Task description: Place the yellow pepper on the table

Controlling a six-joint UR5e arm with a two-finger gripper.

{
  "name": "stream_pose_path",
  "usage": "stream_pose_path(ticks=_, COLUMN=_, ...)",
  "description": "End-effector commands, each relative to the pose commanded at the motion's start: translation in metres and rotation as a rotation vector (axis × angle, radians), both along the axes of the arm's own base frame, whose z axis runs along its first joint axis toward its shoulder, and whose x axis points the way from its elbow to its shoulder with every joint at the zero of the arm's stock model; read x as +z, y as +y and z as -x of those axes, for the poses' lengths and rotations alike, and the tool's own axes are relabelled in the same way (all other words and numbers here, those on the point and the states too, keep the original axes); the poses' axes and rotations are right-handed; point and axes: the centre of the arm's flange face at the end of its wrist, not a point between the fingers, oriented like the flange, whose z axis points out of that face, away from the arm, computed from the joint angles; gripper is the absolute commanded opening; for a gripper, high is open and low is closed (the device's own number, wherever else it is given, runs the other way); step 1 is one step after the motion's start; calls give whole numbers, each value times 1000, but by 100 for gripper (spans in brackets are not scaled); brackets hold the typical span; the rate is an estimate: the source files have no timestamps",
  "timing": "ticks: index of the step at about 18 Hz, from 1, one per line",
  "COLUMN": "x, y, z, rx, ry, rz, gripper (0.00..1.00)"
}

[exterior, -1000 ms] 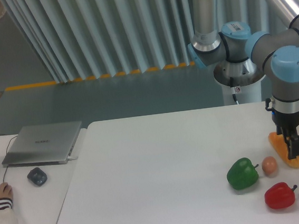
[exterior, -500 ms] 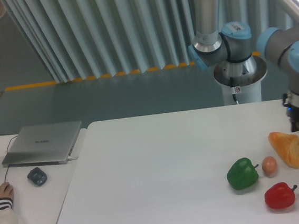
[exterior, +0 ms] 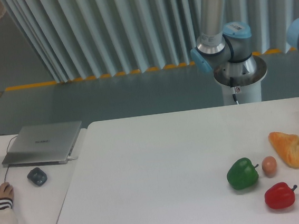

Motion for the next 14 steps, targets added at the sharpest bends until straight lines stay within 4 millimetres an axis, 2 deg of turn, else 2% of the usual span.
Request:
stream_pose_path(ticks=4, x=-1, y=-21, z=17, rx=-112, ry=7, rz=7, gripper=100)
stream_pose_path(ticks=5, x=-4, y=-29, z=23, rx=-162, ry=10, rz=10, gripper=100)
stream_pose_path(ticks=6, x=-8, y=-28, z=26, rx=-200, ry=13, rz=15, gripper=100)
stream_pose_path(ticks=10, x=-23, y=-43, z=46, rx=-355, ry=14, rz=142, gripper=100)
stream_pose_path(ticks=12, x=-27, y=-55, z=58, rx=-386, ry=13, rz=144, gripper=100)
stream_pose_path(ticks=14, x=-31, y=-76, z=70, rx=-418, ry=13, rz=147, gripper=100)
